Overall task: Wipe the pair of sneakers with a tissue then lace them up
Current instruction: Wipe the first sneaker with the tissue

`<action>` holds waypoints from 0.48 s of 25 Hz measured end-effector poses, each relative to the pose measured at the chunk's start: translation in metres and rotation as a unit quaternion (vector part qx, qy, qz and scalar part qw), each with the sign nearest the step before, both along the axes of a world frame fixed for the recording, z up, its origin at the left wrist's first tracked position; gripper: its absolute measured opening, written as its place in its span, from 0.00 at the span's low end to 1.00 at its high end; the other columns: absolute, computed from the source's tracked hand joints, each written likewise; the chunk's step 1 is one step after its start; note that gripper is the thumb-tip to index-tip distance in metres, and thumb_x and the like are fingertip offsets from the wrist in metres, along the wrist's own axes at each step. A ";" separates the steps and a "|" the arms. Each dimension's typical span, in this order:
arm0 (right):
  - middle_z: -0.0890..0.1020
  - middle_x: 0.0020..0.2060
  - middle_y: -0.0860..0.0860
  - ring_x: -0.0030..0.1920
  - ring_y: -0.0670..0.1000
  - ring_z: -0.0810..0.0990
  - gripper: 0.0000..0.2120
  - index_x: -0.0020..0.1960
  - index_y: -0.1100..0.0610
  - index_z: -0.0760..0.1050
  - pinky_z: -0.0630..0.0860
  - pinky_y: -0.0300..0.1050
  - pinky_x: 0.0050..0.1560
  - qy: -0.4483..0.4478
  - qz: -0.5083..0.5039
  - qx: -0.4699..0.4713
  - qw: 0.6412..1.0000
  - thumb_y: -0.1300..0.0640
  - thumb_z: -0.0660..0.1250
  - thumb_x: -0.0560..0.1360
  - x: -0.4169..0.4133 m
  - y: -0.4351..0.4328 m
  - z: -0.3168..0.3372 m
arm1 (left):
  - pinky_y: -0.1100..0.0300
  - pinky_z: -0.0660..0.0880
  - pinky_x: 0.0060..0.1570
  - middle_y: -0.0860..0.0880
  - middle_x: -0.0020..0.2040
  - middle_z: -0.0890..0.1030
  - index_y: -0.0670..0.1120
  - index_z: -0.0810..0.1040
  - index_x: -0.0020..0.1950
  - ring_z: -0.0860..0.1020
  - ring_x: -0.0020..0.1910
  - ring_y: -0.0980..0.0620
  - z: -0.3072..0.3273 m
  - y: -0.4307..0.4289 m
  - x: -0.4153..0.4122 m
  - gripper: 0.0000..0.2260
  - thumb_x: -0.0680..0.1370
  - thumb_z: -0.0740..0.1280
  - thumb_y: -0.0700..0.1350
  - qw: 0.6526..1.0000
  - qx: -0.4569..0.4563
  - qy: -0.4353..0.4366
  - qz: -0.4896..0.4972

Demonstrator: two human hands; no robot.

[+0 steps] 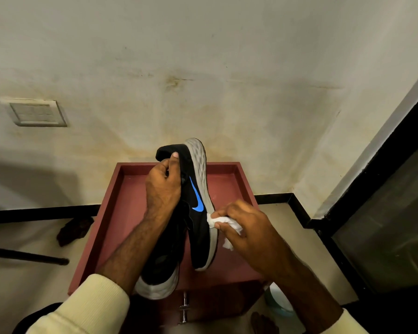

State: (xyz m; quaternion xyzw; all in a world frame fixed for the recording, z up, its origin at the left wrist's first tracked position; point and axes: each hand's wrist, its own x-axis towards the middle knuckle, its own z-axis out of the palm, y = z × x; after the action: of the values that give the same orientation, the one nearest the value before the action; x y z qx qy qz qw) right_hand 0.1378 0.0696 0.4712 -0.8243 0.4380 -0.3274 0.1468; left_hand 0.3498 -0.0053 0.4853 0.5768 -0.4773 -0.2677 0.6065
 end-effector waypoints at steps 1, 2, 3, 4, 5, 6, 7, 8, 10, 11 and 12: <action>0.81 0.54 0.43 0.55 0.40 0.79 0.09 0.61 0.51 0.82 0.73 0.30 0.55 0.008 0.015 0.006 1.000 0.52 0.68 0.82 0.000 0.001 0.000 | 0.67 0.64 0.23 0.57 0.25 0.68 0.50 0.68 0.32 0.67 0.22 0.60 0.001 0.000 0.000 0.23 0.85 0.60 0.58 1.000 0.002 0.002 0.008; 0.81 0.55 0.43 0.56 0.40 0.79 0.10 0.62 0.50 0.82 0.74 0.32 0.56 0.024 0.039 0.018 0.999 0.51 0.68 0.82 -0.001 0.002 -0.001 | 0.67 0.65 0.23 0.56 0.26 0.70 0.50 0.69 0.32 0.69 0.22 0.61 0.002 0.000 0.000 0.23 0.85 0.59 0.58 1.000 0.008 0.009 0.021; 0.81 0.56 0.42 0.57 0.40 0.79 0.11 0.63 0.49 0.81 0.75 0.34 0.57 0.041 0.063 0.033 0.997 0.50 0.67 0.83 -0.003 0.004 -0.002 | 0.66 0.66 0.24 0.56 0.26 0.70 0.50 0.69 0.32 0.69 0.23 0.60 0.000 -0.001 0.002 0.24 0.85 0.59 0.59 0.999 0.015 0.021 0.037; 0.80 0.57 0.42 0.57 0.41 0.79 0.11 0.63 0.48 0.81 0.76 0.36 0.57 0.055 0.075 0.041 0.995 0.50 0.67 0.83 -0.005 0.005 -0.002 | 0.63 0.66 0.26 0.55 0.27 0.70 0.50 0.68 0.32 0.69 0.24 0.57 -0.001 -0.003 0.005 0.24 0.86 0.58 0.59 0.998 0.022 0.035 0.054; 0.80 0.56 0.42 0.57 0.41 0.79 0.11 0.63 0.48 0.80 0.77 0.38 0.57 0.059 0.071 0.035 0.995 0.50 0.67 0.83 -0.007 0.005 -0.001 | 0.61 0.65 0.28 0.53 0.27 0.69 0.49 0.67 0.32 0.68 0.26 0.55 -0.004 -0.004 0.008 0.25 0.86 0.58 0.59 0.996 0.029 0.051 0.069; 0.80 0.56 0.42 0.56 0.41 0.79 0.10 0.63 0.48 0.80 0.78 0.39 0.56 0.051 0.050 0.016 0.997 0.51 0.67 0.82 -0.008 0.004 0.000 | 0.59 0.65 0.30 0.52 0.28 0.68 0.48 0.66 0.32 0.68 0.27 0.53 -0.005 -0.007 0.010 0.25 0.86 0.57 0.59 0.994 0.040 0.067 0.082; 0.80 0.55 0.42 0.55 0.41 0.79 0.10 0.62 0.48 0.80 0.79 0.40 0.55 0.036 0.017 -0.011 0.999 0.52 0.68 0.82 -0.008 0.003 0.002 | 0.58 0.65 0.31 0.51 0.29 0.69 0.47 0.67 0.32 0.68 0.29 0.51 -0.007 -0.009 0.013 0.25 0.86 0.57 0.59 0.991 0.053 0.080 0.094; 0.80 0.55 0.42 0.54 0.41 0.79 0.10 0.62 0.49 0.80 0.79 0.40 0.54 0.023 -0.017 -0.040 0.999 0.53 0.69 0.81 -0.008 0.002 0.004 | 0.57 0.67 0.32 0.49 0.30 0.71 0.46 0.68 0.33 0.70 0.30 0.50 -0.008 -0.011 0.013 0.25 0.86 0.56 0.59 0.988 0.067 0.092 0.109; 0.80 0.56 0.44 0.55 0.41 0.79 0.10 0.62 0.51 0.81 0.79 0.39 0.55 0.010 -0.040 -0.072 0.997 0.55 0.70 0.81 -0.005 0.002 0.006 | 0.55 0.70 0.34 0.47 0.33 0.75 0.43 0.72 0.36 0.74 0.33 0.48 -0.009 -0.013 0.014 0.25 0.85 0.56 0.59 0.979 0.084 0.123 0.140; 0.80 0.56 0.45 0.55 0.42 0.79 0.10 0.62 0.52 0.81 0.79 0.38 0.55 0.014 -0.031 -0.076 0.997 0.55 0.70 0.81 -0.004 0.003 0.007 | 0.55 0.72 0.35 0.47 0.34 0.76 0.43 0.73 0.37 0.75 0.34 0.48 -0.008 -0.013 0.014 0.25 0.86 0.56 0.58 0.974 0.089 0.143 0.154; 0.80 0.56 0.45 0.56 0.42 0.79 0.11 0.62 0.52 0.81 0.78 0.37 0.55 0.025 -0.016 -0.076 0.997 0.55 0.70 0.81 -0.004 0.005 0.007 | 0.56 0.74 0.36 0.48 0.35 0.78 0.44 0.74 0.37 0.77 0.35 0.48 -0.007 -0.014 0.015 0.24 0.86 0.56 0.57 0.969 0.093 0.161 0.165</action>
State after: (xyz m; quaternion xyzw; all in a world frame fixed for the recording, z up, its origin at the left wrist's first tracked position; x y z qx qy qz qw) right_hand 0.1339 0.0741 0.4784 -0.8338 0.4285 -0.3416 0.0672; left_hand 0.3645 -0.0189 0.4786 0.6510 -0.2446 -0.2963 0.6546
